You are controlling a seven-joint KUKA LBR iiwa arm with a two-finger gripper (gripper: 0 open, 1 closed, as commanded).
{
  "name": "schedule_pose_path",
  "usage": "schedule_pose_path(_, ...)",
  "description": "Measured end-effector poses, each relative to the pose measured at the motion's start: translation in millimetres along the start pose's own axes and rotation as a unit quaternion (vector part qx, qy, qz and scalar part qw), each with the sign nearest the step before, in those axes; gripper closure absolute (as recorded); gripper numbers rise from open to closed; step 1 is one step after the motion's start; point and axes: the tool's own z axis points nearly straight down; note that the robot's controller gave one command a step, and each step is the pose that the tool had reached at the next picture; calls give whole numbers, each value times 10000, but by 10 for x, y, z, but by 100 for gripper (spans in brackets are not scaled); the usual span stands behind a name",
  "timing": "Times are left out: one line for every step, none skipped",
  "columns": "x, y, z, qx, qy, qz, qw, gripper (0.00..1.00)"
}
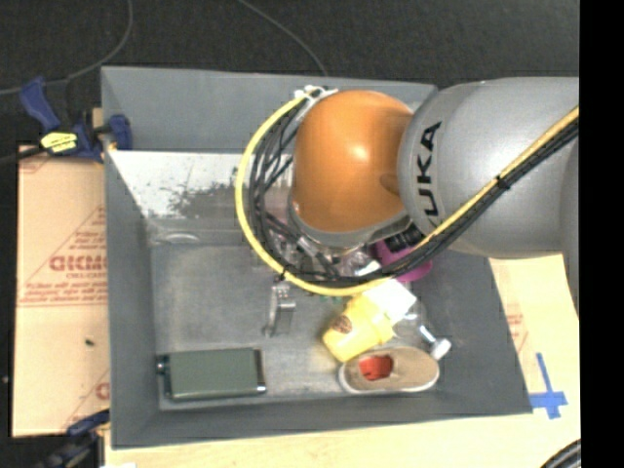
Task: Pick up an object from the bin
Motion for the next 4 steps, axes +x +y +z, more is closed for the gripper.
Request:
schedule_pose_path(-16,-7,-46,-6,-39,17,10000,0)
schedule_pose_path(282,-264,201,-2,-33,-629,9980,0)
schedule_pose_path(391,-516,-306,-5,-26,-595,9982,0)
schedule_pose_path(437,-574,-442,2,-60,-941,9955,0)
